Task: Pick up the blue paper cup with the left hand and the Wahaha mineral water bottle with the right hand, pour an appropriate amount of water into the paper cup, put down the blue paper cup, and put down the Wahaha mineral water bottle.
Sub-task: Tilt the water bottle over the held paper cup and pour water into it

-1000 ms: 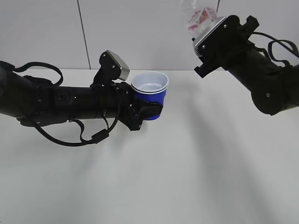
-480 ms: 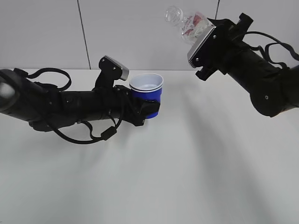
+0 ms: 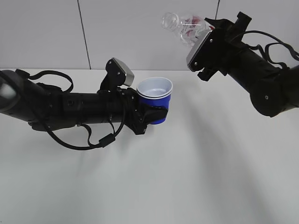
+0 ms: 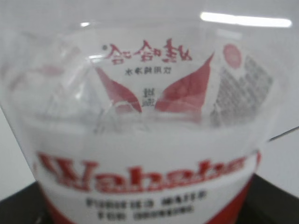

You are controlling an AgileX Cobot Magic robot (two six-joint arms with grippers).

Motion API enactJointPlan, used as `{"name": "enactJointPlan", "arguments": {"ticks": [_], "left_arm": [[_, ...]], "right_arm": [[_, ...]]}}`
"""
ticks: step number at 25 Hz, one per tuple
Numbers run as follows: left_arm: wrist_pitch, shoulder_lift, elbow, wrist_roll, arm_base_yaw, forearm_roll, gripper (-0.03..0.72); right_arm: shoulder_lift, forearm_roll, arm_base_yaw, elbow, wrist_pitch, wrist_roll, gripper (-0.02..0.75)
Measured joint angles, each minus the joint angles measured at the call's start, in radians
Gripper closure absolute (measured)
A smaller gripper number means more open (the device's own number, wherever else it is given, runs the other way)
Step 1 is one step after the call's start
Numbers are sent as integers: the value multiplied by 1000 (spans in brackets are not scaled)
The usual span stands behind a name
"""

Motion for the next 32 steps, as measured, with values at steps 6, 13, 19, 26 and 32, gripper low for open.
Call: {"name": "enactJointPlan", "arguments": {"ticks": [6, 13, 19, 26, 32], "left_arm": [[-5, -39, 0, 0, 3, 25, 316], [-5, -41, 8, 0, 15, 44, 316], [-5, -41, 8, 0, 15, 50, 316], [1, -41, 8, 2, 15, 37, 316], [19, -41, 8, 2, 15, 13, 316]], "right_arm": [[0, 0, 0, 0, -6, -28, 265], [0, 0, 0, 0, -6, -76, 265], [0, 0, 0, 0, -6, -142, 265], [0, 0, 0, 0, 4, -216, 265], [0, 0, 0, 0, 8, -263, 265]]}}
